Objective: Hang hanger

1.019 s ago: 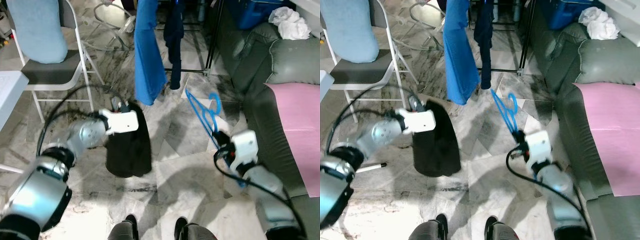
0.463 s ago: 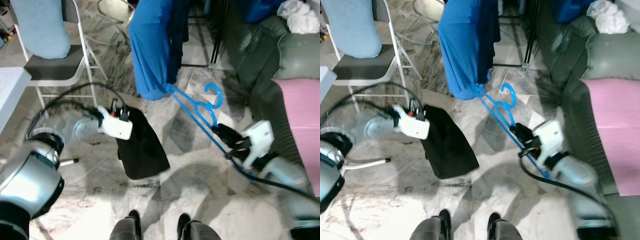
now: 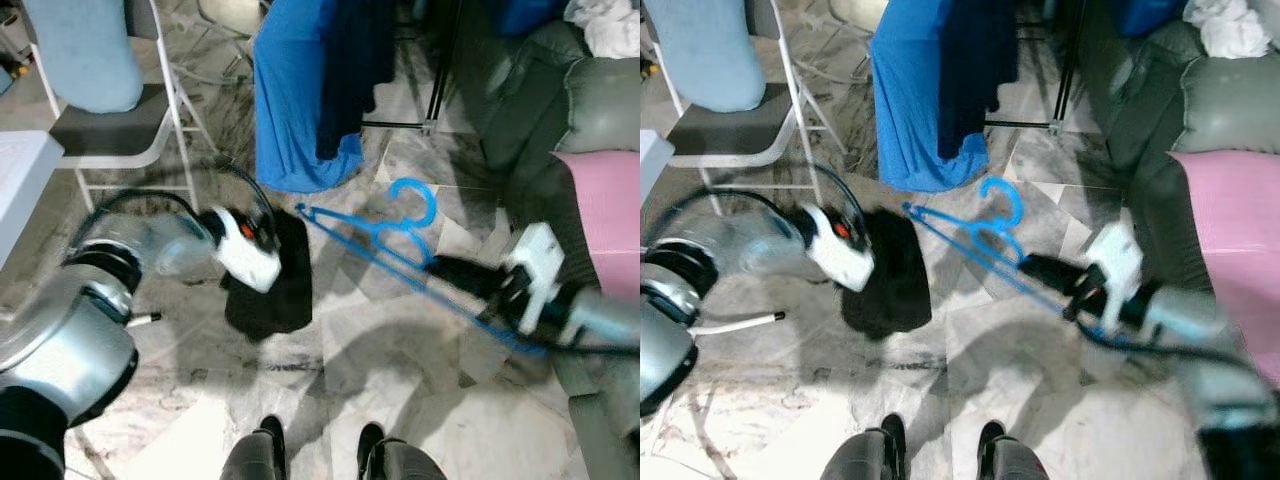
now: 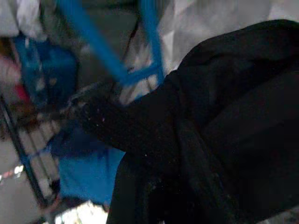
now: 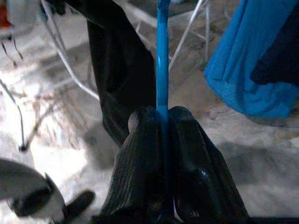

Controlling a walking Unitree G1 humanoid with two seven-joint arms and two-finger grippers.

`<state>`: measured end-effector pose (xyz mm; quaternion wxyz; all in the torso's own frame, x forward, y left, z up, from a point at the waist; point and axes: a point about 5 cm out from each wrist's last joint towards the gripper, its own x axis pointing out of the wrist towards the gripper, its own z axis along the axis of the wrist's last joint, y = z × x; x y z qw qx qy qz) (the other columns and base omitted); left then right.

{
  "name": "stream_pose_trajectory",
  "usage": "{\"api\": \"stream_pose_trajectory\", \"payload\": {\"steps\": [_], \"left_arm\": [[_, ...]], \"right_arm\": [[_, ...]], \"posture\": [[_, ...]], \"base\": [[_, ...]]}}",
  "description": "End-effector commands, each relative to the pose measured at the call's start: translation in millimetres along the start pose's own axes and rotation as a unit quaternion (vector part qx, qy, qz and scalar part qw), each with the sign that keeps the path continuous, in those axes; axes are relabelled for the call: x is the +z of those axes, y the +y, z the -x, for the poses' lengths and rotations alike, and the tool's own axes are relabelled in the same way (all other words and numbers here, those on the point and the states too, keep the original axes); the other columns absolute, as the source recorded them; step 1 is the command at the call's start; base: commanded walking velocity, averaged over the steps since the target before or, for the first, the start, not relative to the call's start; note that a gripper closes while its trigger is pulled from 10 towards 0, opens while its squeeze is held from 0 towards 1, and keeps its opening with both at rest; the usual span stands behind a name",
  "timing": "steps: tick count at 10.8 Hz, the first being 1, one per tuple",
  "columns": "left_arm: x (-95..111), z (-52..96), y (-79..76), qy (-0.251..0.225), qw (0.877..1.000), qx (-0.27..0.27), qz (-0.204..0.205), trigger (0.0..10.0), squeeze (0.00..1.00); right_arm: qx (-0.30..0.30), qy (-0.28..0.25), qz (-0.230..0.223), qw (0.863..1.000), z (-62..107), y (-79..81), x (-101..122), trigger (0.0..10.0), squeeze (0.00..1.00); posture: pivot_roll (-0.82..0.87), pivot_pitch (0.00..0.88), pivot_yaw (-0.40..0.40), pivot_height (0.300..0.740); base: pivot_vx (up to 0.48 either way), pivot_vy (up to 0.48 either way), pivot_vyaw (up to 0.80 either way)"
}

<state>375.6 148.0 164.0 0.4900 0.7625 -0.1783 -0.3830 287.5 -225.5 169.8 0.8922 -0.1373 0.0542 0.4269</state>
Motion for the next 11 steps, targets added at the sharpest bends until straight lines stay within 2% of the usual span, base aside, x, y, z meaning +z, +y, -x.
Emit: {"api": "stream_pose_trajectory", "payload": {"steps": [1,3,4,6,9,11], "left_arm": [[0.0,4.3,-4.1,-0.015,1.000,-0.007,-0.014,10.0,0.00],[0.5,7.6,-10.8,-0.026,0.999,-0.020,-0.032,10.0,0.00],[-4.8,9.0,-6.8,-0.010,0.999,-0.006,-0.039,10.0,0.00],[-9.2,9.1,2.0,0.002,0.999,0.019,-0.050,10.0,0.00],[-15.9,11.3,11.4,0.019,0.997,0.044,-0.065,10.0,0.00],[-16.9,12.0,22.0,0.016,0.995,0.074,-0.063,10.0,0.00]], "right_arm": [[0.014,0.019,0.015,1.000,3.3,-2.7,-3.0,10.0,0.00],[0.038,0.021,0.013,0.999,4.2,-2.8,2.9,10.0,0.00],[0.088,0.018,-0.007,0.996,6.2,7.0,5.7,10.0,0.00],[0.137,0.029,-0.040,0.989,14.5,14.9,3.5,10.0,0.00],[0.153,0.039,-0.060,0.986,23.4,19.0,-2.1,10.0,0.00],[0.158,0.032,-0.076,0.984,17.9,26.9,-5.5,10.0,0.00]], "posture": [[-0.08,0.252,0.077,0.740],[-0.08,0.247,0.076,0.740],[-0.07,0.245,0.073,0.740],[-0.07,0.246,0.071,0.740],[-0.07,0.253,0.075,0.740],[-0.07,0.261,0.084,0.740]], "base": [[0.000,0.000,0.00],[0.000,0.000,0.00],[0.000,0.000,0.00],[0.000,0.000,0.00],[0.000,0.000,0.00],[0.000,0.000,0.00]]}}
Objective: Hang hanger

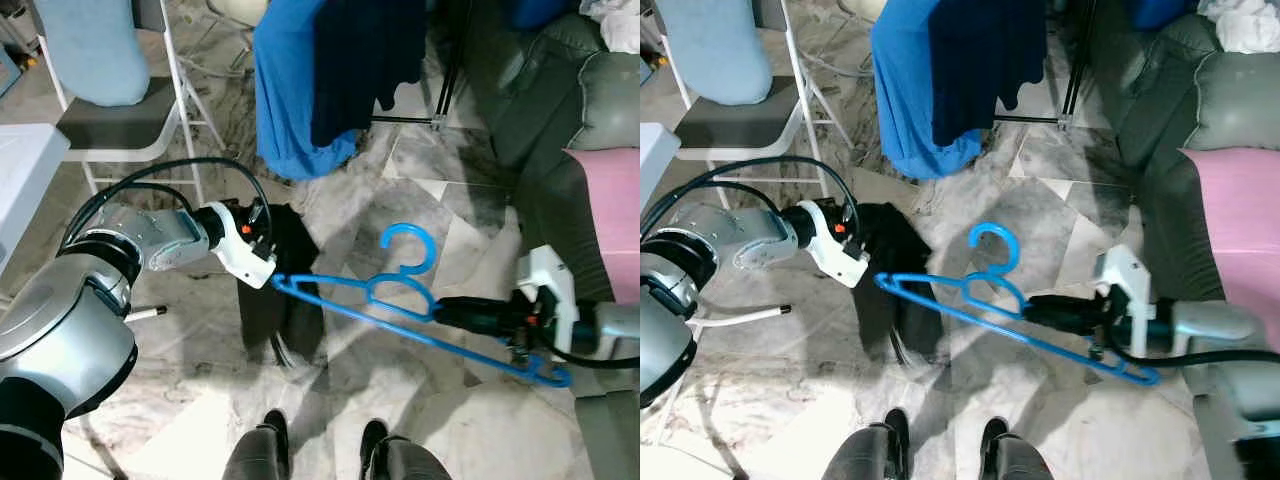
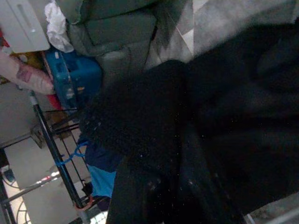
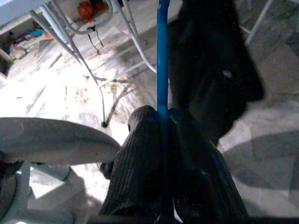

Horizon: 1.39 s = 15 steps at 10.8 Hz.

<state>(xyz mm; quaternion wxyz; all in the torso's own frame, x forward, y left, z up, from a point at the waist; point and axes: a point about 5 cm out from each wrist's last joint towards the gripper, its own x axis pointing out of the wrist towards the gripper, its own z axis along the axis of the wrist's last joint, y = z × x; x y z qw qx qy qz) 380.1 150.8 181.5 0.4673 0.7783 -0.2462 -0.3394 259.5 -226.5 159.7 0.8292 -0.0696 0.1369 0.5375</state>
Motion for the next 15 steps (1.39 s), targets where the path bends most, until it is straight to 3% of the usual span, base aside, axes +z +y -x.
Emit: {"api": "stream_pose_trajectory", "payload": {"steps": [1,3,6,8,13,15], "left_arm": [[-7.1,4.5,11.3,0.002,1.000,0.026,0.001,10.0,0.00],[-7.3,7.6,11.0,-0.006,1.000,0.029,0.006,10.0,0.00],[-14.6,14.8,-4.4,0.040,0.999,-0.001,0.016,10.0,0.00],[-15.0,14.7,-5.0,0.046,0.999,0.001,0.023,10.0,0.00],[-14.5,11.1,8.1,0.033,0.999,0.025,0.035,10.0,0.00],[-10.0,9.7,14.0,0.005,0.998,0.038,0.043,10.0,0.00]], "right_arm": [[-0.001,0.000,0.012,1.000,-6.6,2.8,-2.5,10.0,0.00],[-0.033,-0.008,0.014,0.999,-6.3,-2.8,-5.1,10.0,0.00],[-0.057,-0.005,0.022,0.998,34.2,-2.8,9.2,10.0,0.00],[-0.086,0.017,0.031,0.996,56.0,-6.4,8.8,10.0,0.00],[-0.105,0.010,0.009,0.994,50.3,-4.5,-6.1,10.0,0.00],[-0.119,0.009,0.017,0.993,48.6,-9.2,-6.1,10.0,0.00]], "posture": [[-0.06,0.263,0.093,0.740],[-0.05,0.264,0.101,0.740],[-0.05,0.272,0.099,0.740],[-0.07,0.276,0.102,0.740],[-0.06,0.281,0.114,0.740],[-0.05,0.282,0.117,0.740]], "base": [[0.000,0.000,0.00],[0.000,0.000,0.00],[0.000,0.000,0.00],[0.000,0.000,0.00],[0.000,0.000,0.00],[0.000,0.000,0.00]]}}
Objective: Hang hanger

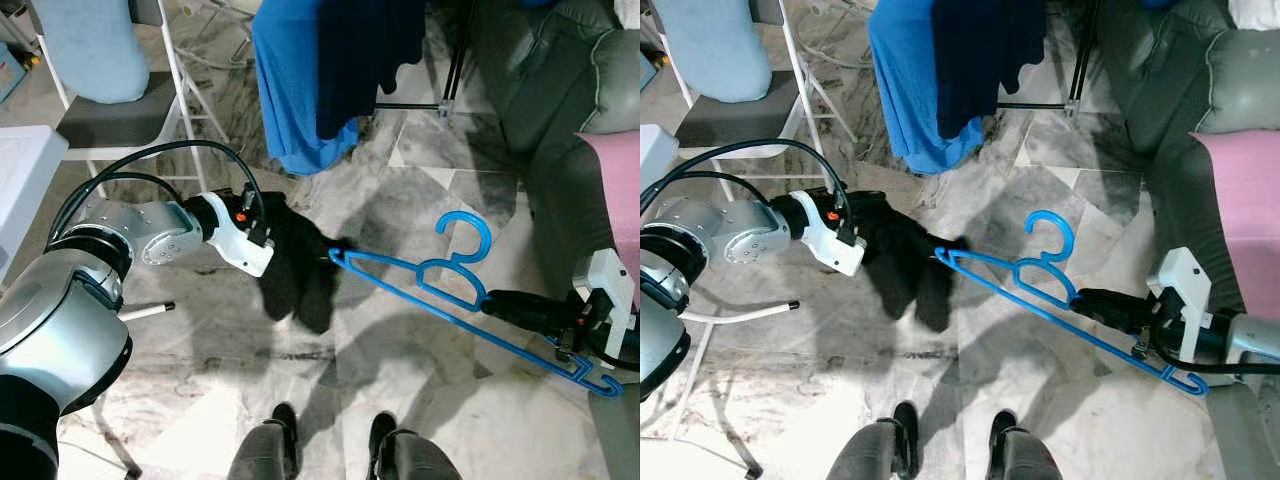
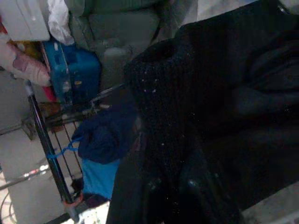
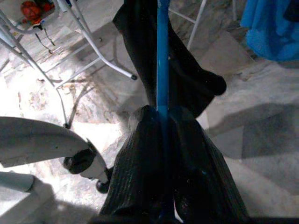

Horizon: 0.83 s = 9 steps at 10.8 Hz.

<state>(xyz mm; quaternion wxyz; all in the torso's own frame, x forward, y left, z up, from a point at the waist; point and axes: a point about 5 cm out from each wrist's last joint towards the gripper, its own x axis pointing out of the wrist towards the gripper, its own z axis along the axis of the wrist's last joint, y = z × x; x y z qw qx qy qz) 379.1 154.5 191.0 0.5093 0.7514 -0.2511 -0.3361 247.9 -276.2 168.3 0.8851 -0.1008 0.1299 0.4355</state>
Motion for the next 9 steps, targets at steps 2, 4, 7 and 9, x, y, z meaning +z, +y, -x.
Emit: {"api": "stream_pose_trajectory", "payload": {"steps": [2,4,7,9], "left_arm": [[-1.9,3.1,5.1,-0.007,1.000,0.006,0.005,10.0,0.00],[-1.9,4.6,0.3,-0.003,1.000,0.000,0.009,10.0,0.00],[-1.7,5.0,-1.4,-0.001,1.000,-0.003,0.015,10.0,0.00],[-8.0,7.0,-8.5,0.048,0.996,-0.020,0.071,10.0,0.00]], "right_arm": [[-0.003,0.007,0.021,1.000,-0.1,-1.3,2.0,10.0,0.00],[-0.008,0.007,0.029,1.000,2.3,-4.4,5.4,10.0,0.00],[0.003,0.008,0.031,0.999,-0.3,-2.7,5.6,10.0,0.00],[-0.005,0.019,0.044,0.999,-0.6,-6.3,7.4,10.0,0.00]], "posture": [[-0.05,0.280,0.115,0.740],[-0.06,0.279,0.112,0.740],[-0.05,0.271,0.108,0.740],[-0.05,0.267,0.107,0.740]], "base": [[0.000,0.000,0.00],[0.000,0.000,0.00],[0.000,0.000,0.00],[0.000,0.000,0.00]]}}
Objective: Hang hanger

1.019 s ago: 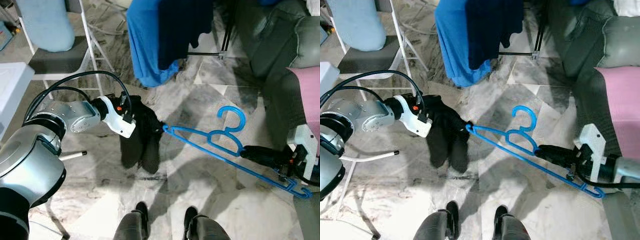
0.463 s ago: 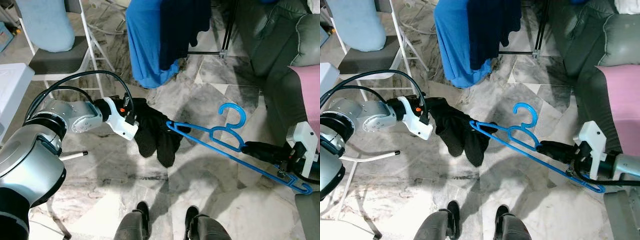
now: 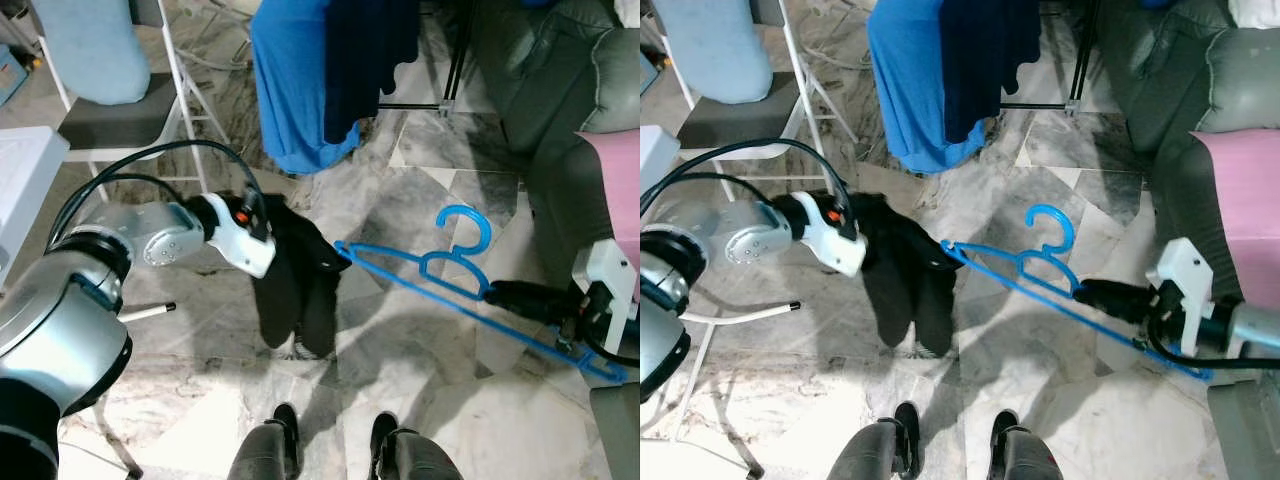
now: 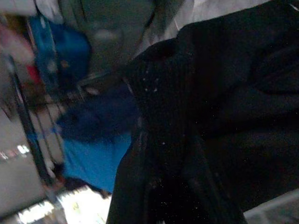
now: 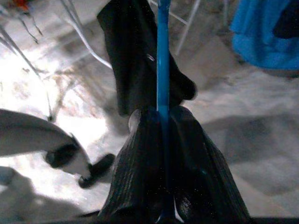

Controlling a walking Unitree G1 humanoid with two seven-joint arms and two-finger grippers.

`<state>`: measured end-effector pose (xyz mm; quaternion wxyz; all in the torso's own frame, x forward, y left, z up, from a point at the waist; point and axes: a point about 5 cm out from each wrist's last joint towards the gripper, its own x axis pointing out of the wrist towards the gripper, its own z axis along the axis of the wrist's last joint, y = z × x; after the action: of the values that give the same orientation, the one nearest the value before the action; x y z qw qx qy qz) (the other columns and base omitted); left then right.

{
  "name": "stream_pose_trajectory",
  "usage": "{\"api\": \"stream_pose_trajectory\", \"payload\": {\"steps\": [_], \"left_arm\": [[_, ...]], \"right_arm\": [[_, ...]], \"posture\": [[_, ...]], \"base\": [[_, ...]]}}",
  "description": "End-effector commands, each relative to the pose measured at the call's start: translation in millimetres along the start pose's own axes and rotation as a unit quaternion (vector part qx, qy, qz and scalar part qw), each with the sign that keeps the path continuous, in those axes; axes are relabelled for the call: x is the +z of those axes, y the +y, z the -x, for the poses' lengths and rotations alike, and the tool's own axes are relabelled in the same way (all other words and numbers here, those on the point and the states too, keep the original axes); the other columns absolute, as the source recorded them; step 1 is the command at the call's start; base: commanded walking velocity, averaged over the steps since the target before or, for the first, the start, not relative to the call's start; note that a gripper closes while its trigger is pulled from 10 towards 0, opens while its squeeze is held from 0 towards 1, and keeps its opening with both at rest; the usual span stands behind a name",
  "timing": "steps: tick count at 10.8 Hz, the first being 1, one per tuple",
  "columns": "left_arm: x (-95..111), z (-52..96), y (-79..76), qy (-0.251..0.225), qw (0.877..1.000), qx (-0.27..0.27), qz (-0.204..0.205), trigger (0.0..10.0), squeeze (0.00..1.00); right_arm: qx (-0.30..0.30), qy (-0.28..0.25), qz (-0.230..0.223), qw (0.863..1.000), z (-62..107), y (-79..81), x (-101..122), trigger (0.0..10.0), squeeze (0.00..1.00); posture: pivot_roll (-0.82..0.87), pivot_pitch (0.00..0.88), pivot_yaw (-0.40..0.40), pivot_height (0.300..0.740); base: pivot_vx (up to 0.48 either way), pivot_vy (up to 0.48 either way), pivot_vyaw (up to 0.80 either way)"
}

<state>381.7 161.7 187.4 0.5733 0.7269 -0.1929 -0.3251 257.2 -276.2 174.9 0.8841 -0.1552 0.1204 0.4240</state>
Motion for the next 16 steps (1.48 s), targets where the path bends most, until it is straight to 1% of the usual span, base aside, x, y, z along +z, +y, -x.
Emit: {"api": "stream_pose_trajectory", "payload": {"steps": [1,3,4,5,6,7,8,11,12,13,15,16], "left_arm": [[-0.3,2.0,-9.0,0.013,0.999,0.006,0.040,10.0,0.00],[10.1,1.7,-26.3,-0.007,0.998,0.006,0.062,10.0,0.00],[13.4,2.0,-26.9,-0.022,0.997,0.008,0.068,10.0,0.00],[13.9,1.8,-25.0,-0.026,0.997,0.009,0.074,10.0,0.00],[14.5,1.7,-18.7,-0.035,0.995,0.016,0.088,10.0,0.00],[13.8,3.4,-16.7,-0.040,0.995,0.018,0.085,10.0,0.00],[11.9,5.4,-16.4,-0.039,0.996,0.018,0.083,10.0,0.00],[1.9,12.3,-22.5,-0.005,0.997,0.002,0.082,10.0,0.00],[0.0,14.3,-25.3,0.003,0.996,-0.001,0.087,10.0,0.00],[1.7,13.7,-24.9,-0.004,0.996,-0.001,0.088,10.0,0.00],[6.0,10.7,-22.9,-0.019,0.996,-0.001,0.088,10.0,0.00],[8.8,9.3,-22.5,-0.028,0.996,-0.001,0.087,10.0,0.00]], "right_arm": [[0.003,0.017,0.000,1.000,-12.4,9.1,-14.2,10.0,0.00],[0.021,0.028,-0.008,0.999,-30.5,28.9,-32.6,10.0,0.00],[0.021,0.023,-0.018,0.999,-33.2,30.0,-36.0,10.0,0.00],[0.020,0.023,-0.020,0.999,-34.6,29.7,-37.3,10.0,0.00],[0.016,0.023,-0.013,1.000,-40.2,29.7,-40.0,10.0,0.00],[0.017,0.022,-0.009,1.000,-41.5,29.7,-40.0,10.0,0.00],[0.016,0.021,-0.007,1.000,-40.9,28.3,-38.9,10.0,0.00],[0.021,0.038,0.010,0.999,-26.7,23.2,-34.1,10.0,0.00],[-0.003,0.056,0.027,0.998,-17.7,15.7,-34.5,10.0,0.00],[-0.015,0.060,0.034,0.998,-14.3,12.4,-35.0,10.0,0.00],[-0.026,0.051,0.043,0.997,-17.6,9.2,-31.2,10.0,0.00],[-0.025,0.045,0.047,0.998,-23.3,8.7,-28.9,10.0,0.00]], "posture": [[-0.05,0.262,0.108,0.740],[-0.06,0.263,0.102,0.740],[-0.05,0.265,0.100,0.740],[-0.05,0.266,0.099,0.740],[-0.04,0.267,0.101,0.740],[-0.04,0.267,0.107,0.740],[-0.03,0.266,0.109,0.740],[-0.03,0.267,0.126,0.740],[-0.04,0.268,0.134,0.740],[-0.04,0.268,0.139,0.740],[-0.04,0.269,0.143,0.740],[-0.04,0.269,0.143,0.740]], "base": [[0.000,0.000,0.00],[0.000,0.000,0.00],[0.000,0.000,0.00],[0.000,0.000,0.00],[0.000,0.000,0.00],[0.000,0.000,0.00],[0.000,0.000,0.00],[0.000,0.000,0.00],[0.000,0.000,0.00],[0.000,0.000,0.00],[0.000,0.000,0.00],[0.000,0.000,0.00]]}}
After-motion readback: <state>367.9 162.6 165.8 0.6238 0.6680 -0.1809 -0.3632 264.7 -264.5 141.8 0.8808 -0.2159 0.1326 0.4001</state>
